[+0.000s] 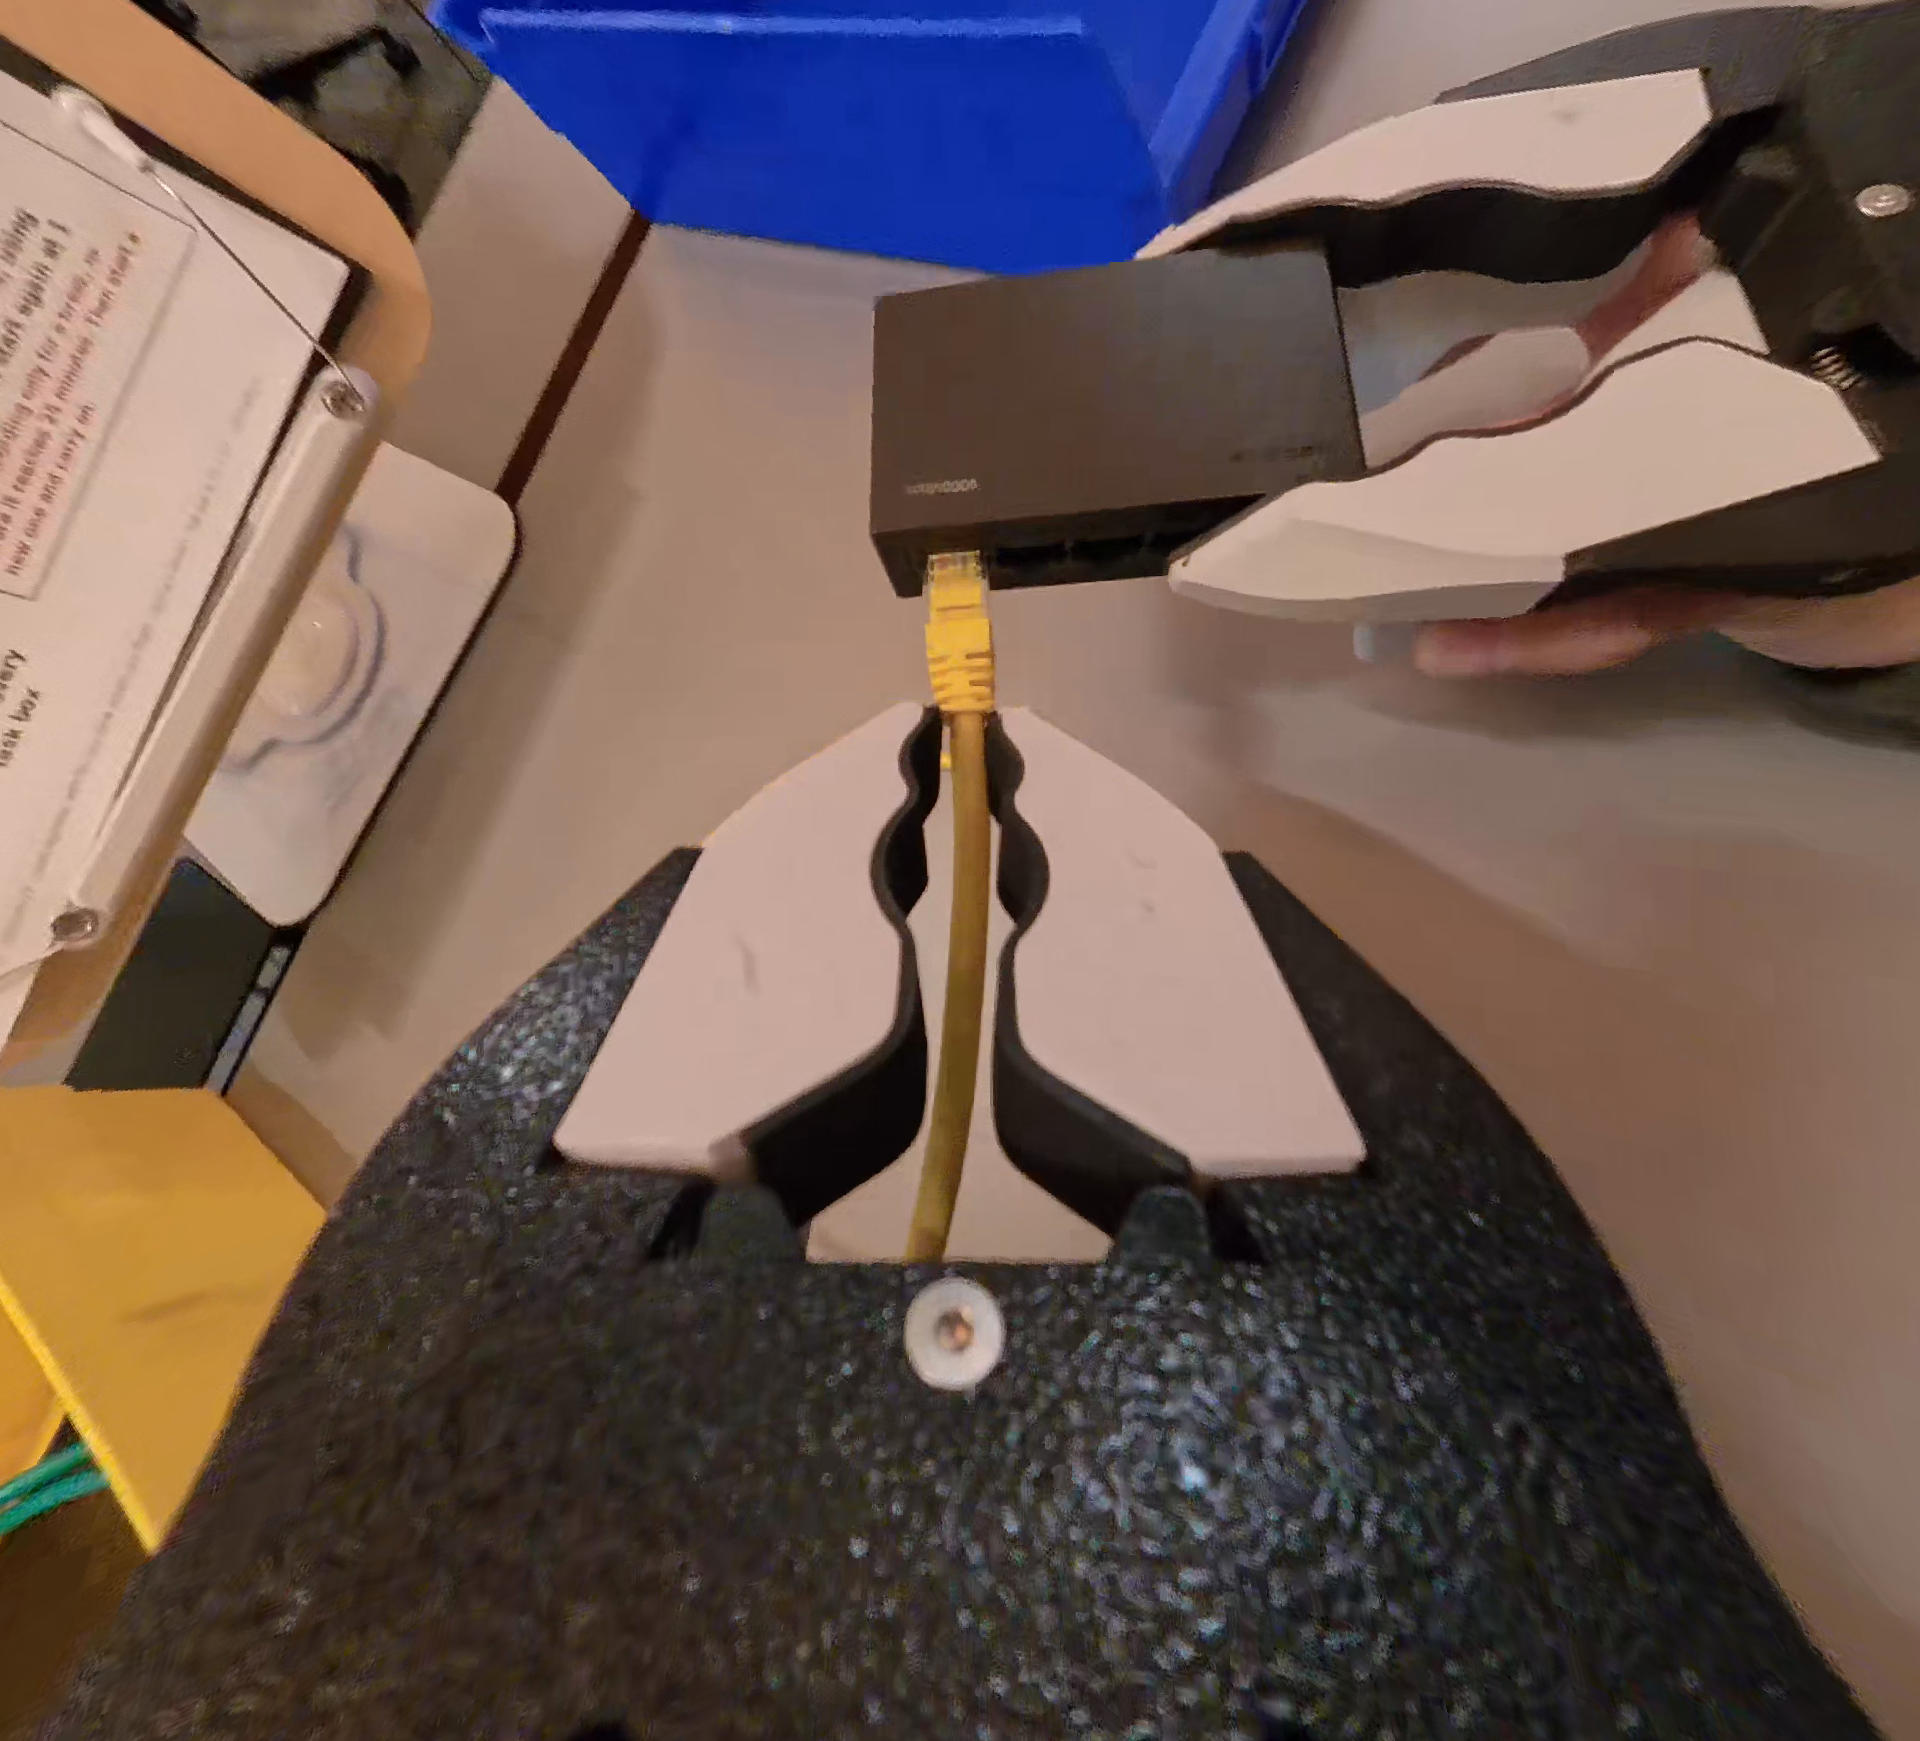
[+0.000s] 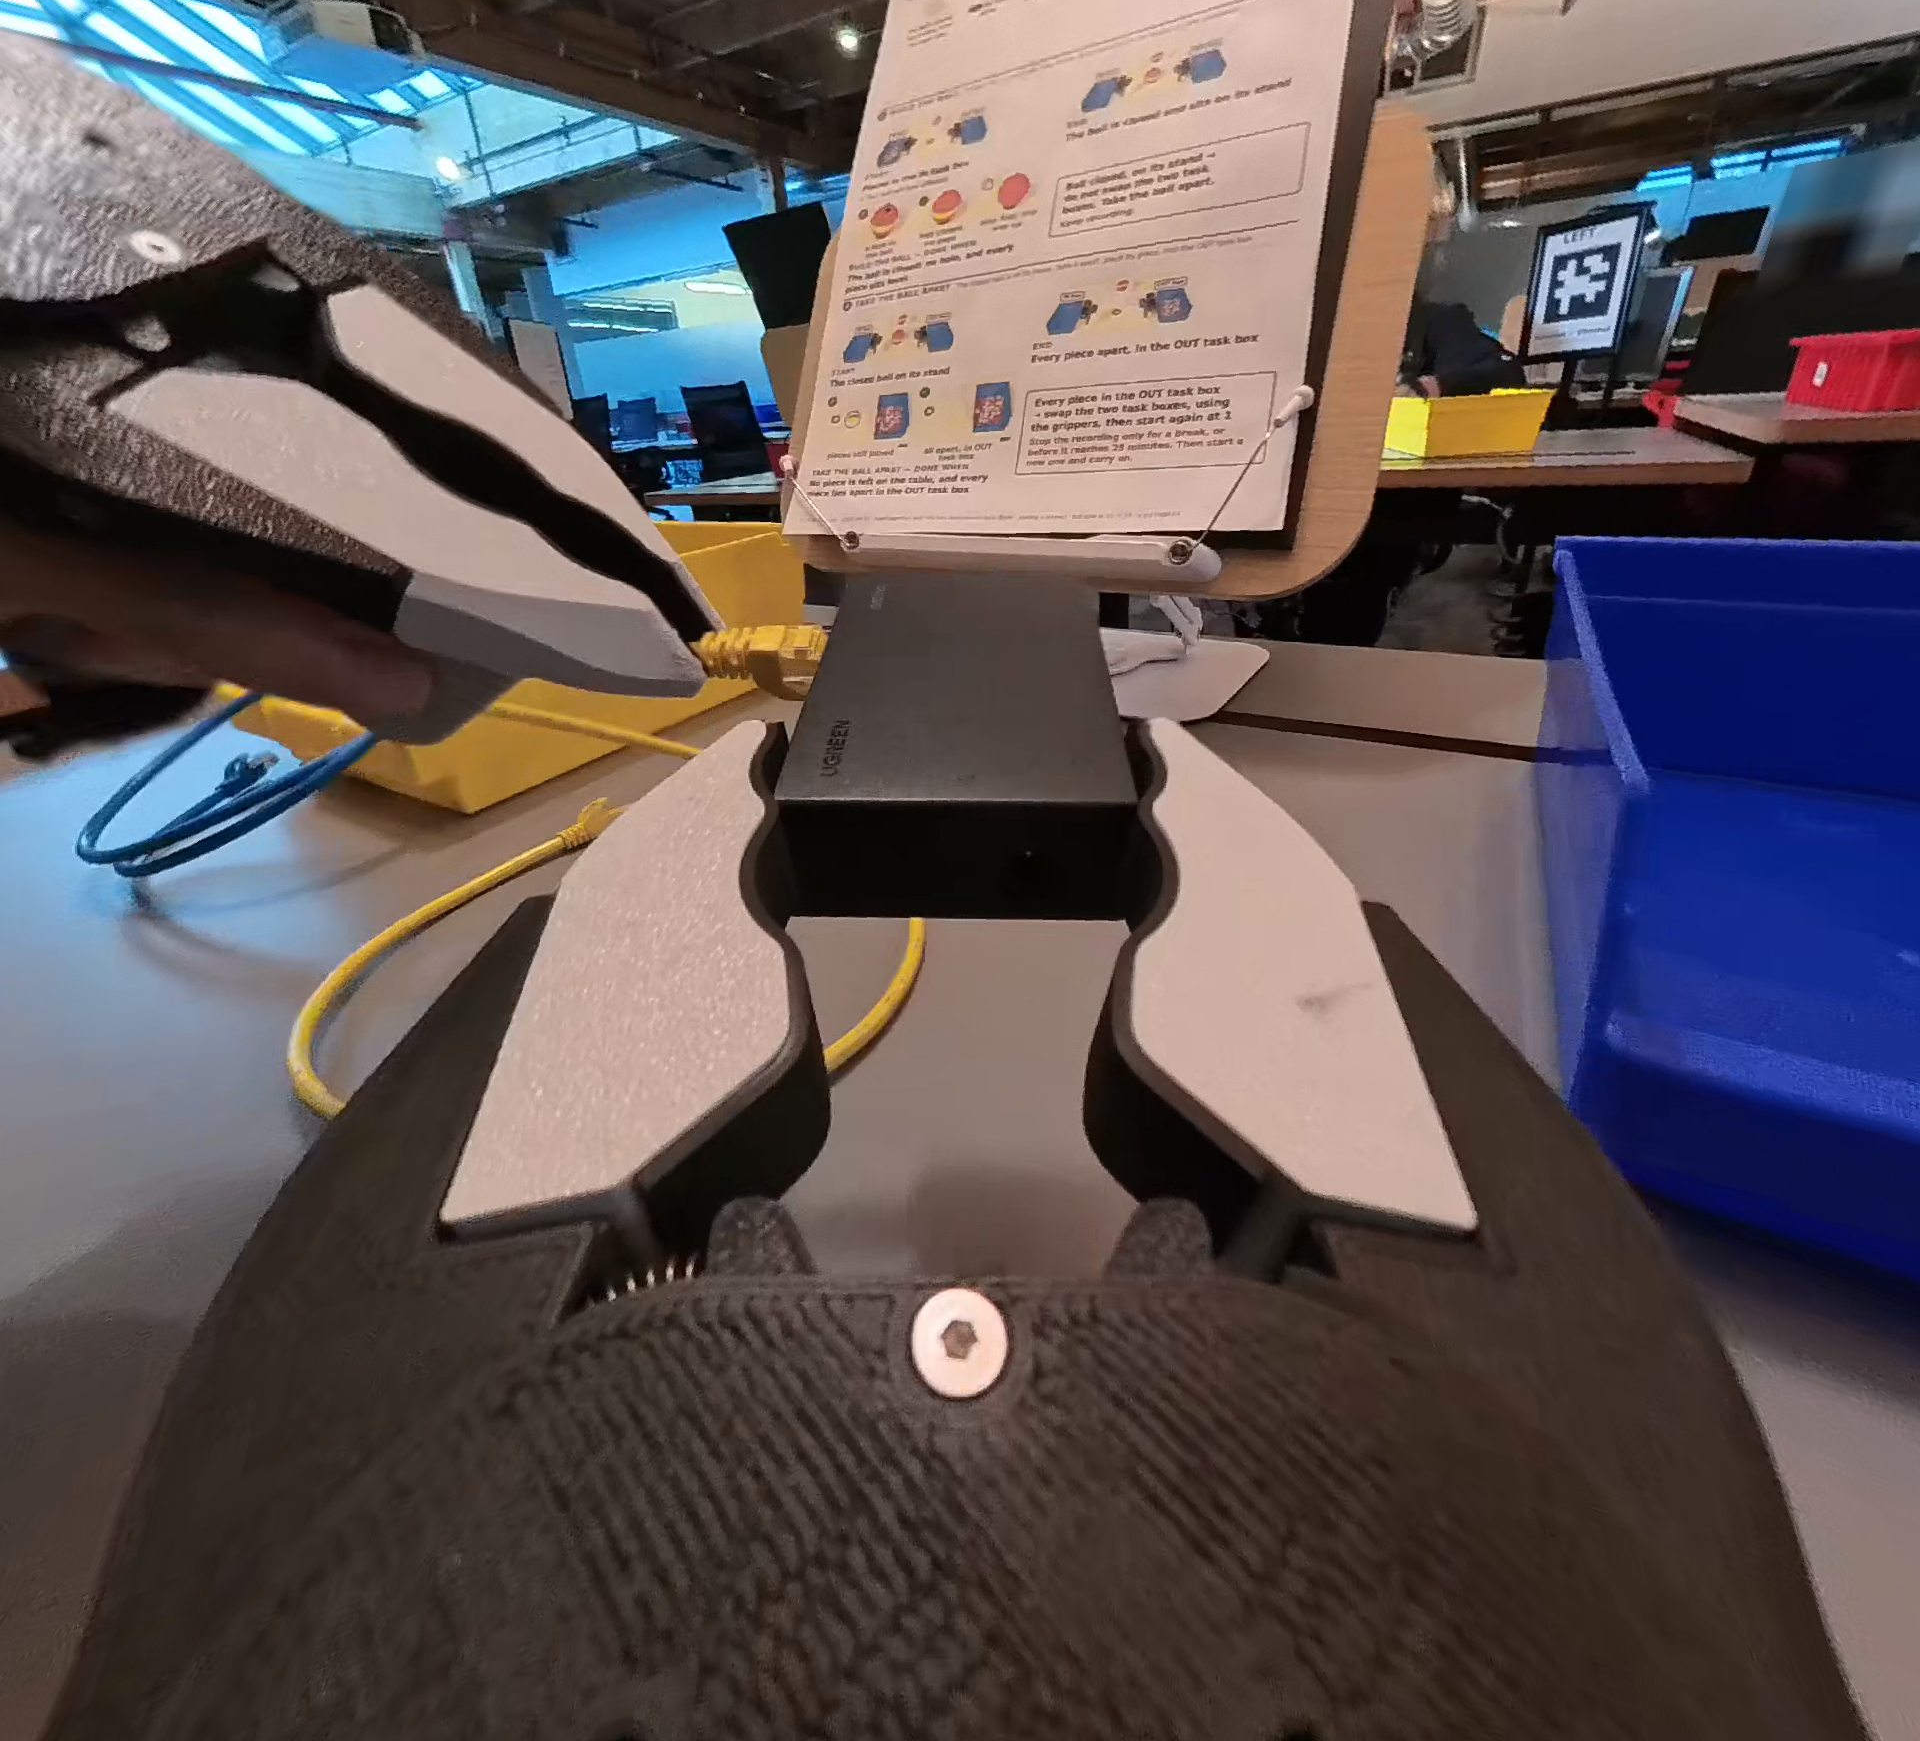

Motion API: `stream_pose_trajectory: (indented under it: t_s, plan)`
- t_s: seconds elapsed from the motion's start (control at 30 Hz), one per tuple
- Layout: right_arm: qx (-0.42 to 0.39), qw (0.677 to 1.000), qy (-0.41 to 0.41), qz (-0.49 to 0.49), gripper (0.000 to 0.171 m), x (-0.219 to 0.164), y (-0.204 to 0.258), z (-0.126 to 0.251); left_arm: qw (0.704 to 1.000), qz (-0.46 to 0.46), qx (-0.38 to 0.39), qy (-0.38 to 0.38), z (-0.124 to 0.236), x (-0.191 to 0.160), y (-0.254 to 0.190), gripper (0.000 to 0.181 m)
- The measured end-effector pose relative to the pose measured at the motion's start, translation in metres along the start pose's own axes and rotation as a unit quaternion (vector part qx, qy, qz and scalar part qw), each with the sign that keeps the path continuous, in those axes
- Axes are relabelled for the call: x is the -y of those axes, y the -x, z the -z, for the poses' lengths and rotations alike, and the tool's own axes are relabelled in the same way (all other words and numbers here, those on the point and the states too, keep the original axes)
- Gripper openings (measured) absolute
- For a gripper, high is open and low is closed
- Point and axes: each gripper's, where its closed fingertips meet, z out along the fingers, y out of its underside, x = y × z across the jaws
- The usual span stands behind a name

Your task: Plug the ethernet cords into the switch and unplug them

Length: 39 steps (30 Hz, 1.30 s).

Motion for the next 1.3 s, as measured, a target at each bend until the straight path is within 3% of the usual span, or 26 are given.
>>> stream_pose_trajectory:
  t_s: [0.2,0.3,0.47,0.57,0.67,0.77,0.87,1.0,1.07,1.2,1.3]
  plan:
    - [0.002,1.000,-0.001,-0.026,0.062,0.000,-0.002,0.001,0.991,0.034,0.019,-0.126,0.004,0.015,0.002,0.008]
    - [-0.001,1.000,0.006,-0.019,0.062,-0.001,-0.001,0.000,0.989,0.032,0.013,-0.141,0.000,0.011,0.003,0.008]
    - [-0.002,1.000,0.022,0.013,0.062,-0.006,0.005,-0.003,0.993,-0.054,0.021,-0.108,0.000,0.002,0.006,0.008]
    - [-0.003,1.000,0.022,0.008,0.063,-0.006,0.003,-0.004,0.989,-0.012,-0.002,-0.150,-0.001,0.005,0.007,0.008]
    - [-0.018,0.999,0.036,0.032,0.063,-0.009,0.001,-0.006,0.989,-0.027,0.033,-0.144,-0.008,0.001,0.009,0.008]
    - [-0.009,1.000,0.016,0.000,0.063,-0.004,-0.002,-0.004,0.971,0.066,0.017,-0.230,-0.001,0.017,0.008,0.008]
    - [-0.012,1.000,0.011,-0.020,0.063,-0.003,-0.006,-0.003,0.968,0.053,0.057,-0.237,-0.004,0.020,0.008,0.009]
    - [-0.003,1.000,0.006,-0.029,0.063,-0.001,-0.005,-0.002,0.952,0.109,0.057,-0.281,-0.005,0.022,0.006,0.010]
    - [-0.001,0.999,0.006,-0.033,0.062,-0.002,-0.006,-0.002,0.949,0.124,0.048,-0.287,-0.008,0.020,0.005,0.010]
    - [-0.004,1.000,0.014,-0.024,0.062,-0.003,-0.004,-0.003,0.966,0.048,0.086,-0.240,-0.013,0.011,0.007,0.010]
    - [-0.004,1.000,0.018,-0.011,0.063,-0.004,-0.002,-0.004,0.965,0.092,0.027,-0.245,-0.012,0.008,0.007,0.010]
